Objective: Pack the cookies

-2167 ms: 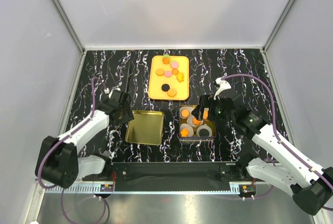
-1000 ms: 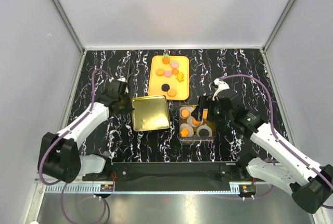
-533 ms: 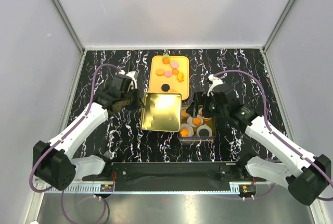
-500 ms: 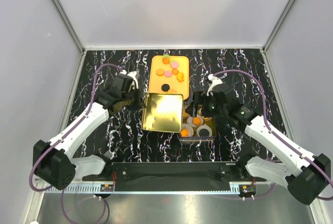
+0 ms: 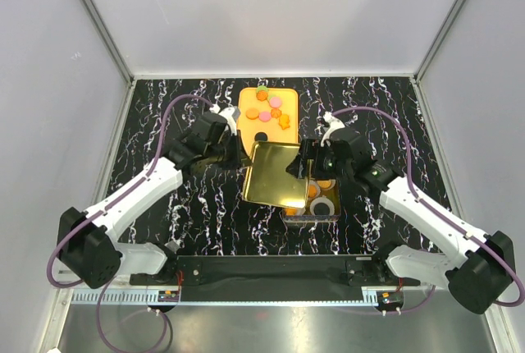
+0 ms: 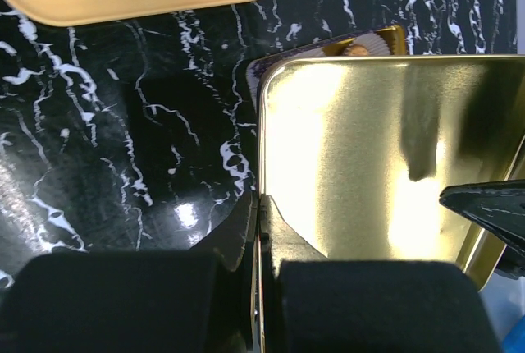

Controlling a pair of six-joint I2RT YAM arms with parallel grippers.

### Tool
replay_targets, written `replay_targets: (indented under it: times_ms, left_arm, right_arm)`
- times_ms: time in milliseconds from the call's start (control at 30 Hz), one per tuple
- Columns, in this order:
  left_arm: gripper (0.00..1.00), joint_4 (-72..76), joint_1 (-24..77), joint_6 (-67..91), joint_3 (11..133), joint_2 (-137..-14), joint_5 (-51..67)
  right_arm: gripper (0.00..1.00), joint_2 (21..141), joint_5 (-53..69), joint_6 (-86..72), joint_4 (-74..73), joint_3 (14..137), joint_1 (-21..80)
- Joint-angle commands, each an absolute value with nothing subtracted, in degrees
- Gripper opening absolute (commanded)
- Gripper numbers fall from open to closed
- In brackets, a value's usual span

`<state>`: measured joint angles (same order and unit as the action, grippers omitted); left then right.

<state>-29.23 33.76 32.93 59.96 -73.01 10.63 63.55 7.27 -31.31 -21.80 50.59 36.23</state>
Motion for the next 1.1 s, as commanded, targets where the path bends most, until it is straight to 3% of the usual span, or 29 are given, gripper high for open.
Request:
replay_targets:
  times_ms: [0,233,267,300,400,600,700,800,1067]
  left_arm:
    - [0.0,-22.77,34.98,34.54,61.96,-73.21,13.01]
    - [0.02,-20.48,36.65,33.93,61.96,-73.74,13.1]
    - [0.04,-20.39,36.82,33.32,61.7,-73.57,13.36]
    - [0.06,-19.35,36.91,33.05,61.44,-73.48,13.53]
    - [0.22,-17.85,37.09,31.12,61.08,-72.78,13.54]
    - [0.61,-19.42,37.09,23.48,65.82,-70.32,7.83]
    - [0.7,-19.6,37.61,18.91,67.67,-67.08,4.32]
    - [0.75,-17.15,41.65,14.78,66.45,-63.21,0.45]
    - [0.78,-9.16,65.54,-0.84,59.6,-59.94,-25.34]
  right_arm:
    - [0.82,62.67,8.53,-33.22,-18.46,53.53,36.47]
    - [0.38,61.96,8.7,-34.63,-19.16,53.88,36.47]
    - [0.33,61.79,8.53,-34.72,-19.33,53.96,36.47]
    - [0.2,61.61,8.53,-34.89,-19.51,54.14,36.47]
    - [0.02,61.7,8.17,-34.98,-21.35,55.63,36.47]
    - [0.0,63.28,8.26,-35.07,-26.97,60.2,35.6]
    - [0.0,64.25,11.42,-35.94,-27.95,62.05,32.88]
    - [0.0,65.39,16.95,-37.09,-28.3,63.8,27.7]
    - [0.0,69.34,31.9,-44.21,-26.89,67.23,19.16]
